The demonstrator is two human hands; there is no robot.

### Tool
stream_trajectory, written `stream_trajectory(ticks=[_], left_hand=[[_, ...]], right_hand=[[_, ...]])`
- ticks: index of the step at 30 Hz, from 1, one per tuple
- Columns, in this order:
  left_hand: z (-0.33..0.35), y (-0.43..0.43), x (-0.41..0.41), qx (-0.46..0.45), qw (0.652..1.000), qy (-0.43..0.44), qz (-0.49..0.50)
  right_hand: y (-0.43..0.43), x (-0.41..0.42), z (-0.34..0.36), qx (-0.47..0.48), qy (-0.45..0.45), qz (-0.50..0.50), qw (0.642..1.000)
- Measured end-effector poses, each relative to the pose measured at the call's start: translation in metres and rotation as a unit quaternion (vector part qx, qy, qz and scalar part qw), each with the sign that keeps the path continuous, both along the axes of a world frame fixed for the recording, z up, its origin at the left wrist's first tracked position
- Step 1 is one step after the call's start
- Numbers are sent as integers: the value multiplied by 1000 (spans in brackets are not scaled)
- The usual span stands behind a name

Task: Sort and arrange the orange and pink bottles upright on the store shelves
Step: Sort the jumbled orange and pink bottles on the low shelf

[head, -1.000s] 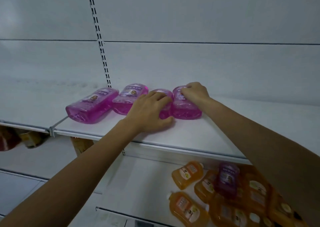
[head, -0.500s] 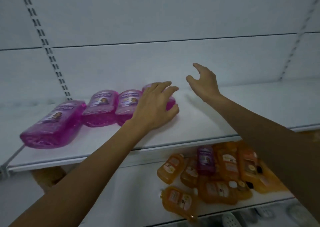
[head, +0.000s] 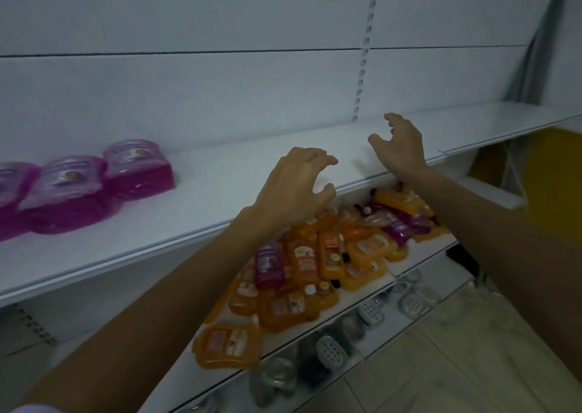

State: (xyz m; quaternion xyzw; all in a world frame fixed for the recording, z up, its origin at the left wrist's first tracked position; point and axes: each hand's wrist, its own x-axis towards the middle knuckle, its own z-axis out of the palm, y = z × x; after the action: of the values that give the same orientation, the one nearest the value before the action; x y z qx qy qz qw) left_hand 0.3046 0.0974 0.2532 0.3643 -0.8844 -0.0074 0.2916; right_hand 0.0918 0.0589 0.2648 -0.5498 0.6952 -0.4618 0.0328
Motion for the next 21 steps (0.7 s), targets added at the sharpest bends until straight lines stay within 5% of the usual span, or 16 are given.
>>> stream_trajectory(ticks=[12, 21], left_hand=[[-67, 21, -139, 77, 996, 16, -34], [-172, 23, -106, 253, 961, 84, 75]], right_hand=[[47, -138, -58, 41, 8, -31, 999], [38, -128, -157, 150, -18, 42, 988]])
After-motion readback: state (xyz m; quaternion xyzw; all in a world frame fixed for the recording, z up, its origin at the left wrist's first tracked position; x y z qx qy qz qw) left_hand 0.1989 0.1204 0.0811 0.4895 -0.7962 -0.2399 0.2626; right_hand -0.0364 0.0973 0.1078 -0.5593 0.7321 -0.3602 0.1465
